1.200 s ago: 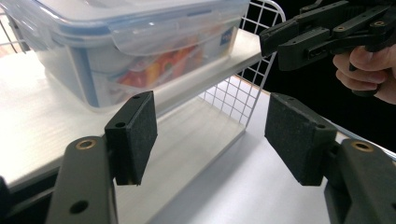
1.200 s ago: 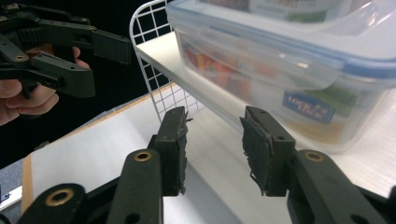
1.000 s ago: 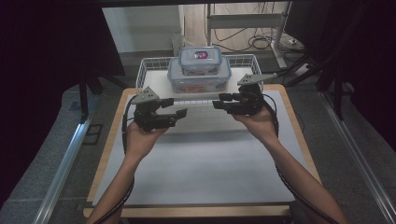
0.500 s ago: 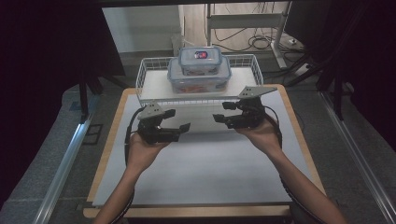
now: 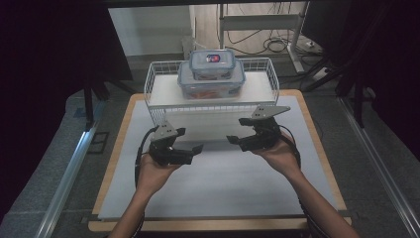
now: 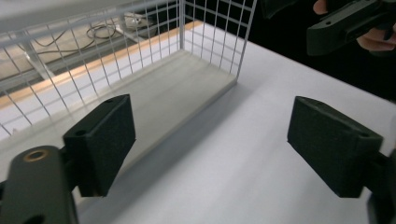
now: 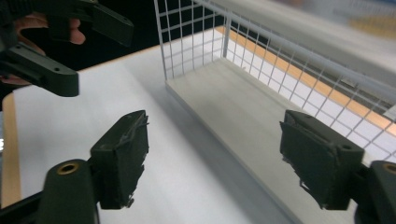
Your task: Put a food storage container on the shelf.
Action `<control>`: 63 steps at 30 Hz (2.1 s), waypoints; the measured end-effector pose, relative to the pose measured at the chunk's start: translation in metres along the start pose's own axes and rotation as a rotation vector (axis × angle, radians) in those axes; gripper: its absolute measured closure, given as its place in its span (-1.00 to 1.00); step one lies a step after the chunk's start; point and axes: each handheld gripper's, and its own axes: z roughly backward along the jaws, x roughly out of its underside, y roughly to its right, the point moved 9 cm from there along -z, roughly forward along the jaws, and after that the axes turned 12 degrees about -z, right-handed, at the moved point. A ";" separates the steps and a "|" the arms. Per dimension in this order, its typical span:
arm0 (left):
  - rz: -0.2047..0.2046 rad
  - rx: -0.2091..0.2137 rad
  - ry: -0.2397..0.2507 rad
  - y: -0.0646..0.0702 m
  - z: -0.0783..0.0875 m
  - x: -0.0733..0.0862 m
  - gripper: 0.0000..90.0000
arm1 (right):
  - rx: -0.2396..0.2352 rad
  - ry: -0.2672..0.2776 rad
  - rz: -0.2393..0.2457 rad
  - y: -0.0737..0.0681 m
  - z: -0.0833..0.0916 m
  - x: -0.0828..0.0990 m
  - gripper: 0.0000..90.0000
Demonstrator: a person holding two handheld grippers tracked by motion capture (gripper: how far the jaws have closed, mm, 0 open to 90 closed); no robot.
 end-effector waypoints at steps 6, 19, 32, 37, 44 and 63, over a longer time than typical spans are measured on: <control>0.006 0.000 -0.041 0.006 -0.006 0.015 -0.79 | 0.013 -0.023 -0.011 0.005 -0.004 0.019 -0.59; -0.018 -0.014 -0.103 0.020 0.000 0.041 -0.90 | 0.042 -0.051 -0.028 0.012 0.009 0.050 -0.81; 0.007 -0.062 -0.115 0.015 0.010 0.069 -0.89 | 0.061 -0.071 -0.083 0.030 0.018 0.087 -0.79; 0.029 -0.080 -0.123 0.017 0.012 0.084 -0.89 | 0.092 -0.046 -0.095 0.037 0.023 0.099 -0.80; 0.039 -0.101 -0.138 0.018 0.017 0.097 -0.89 | 0.123 -0.043 -0.091 0.042 0.029 0.112 -0.80; 0.021 -0.163 -0.189 0.023 0.036 0.137 -0.90 | 0.197 -0.095 -0.084 0.052 0.047 0.152 -0.80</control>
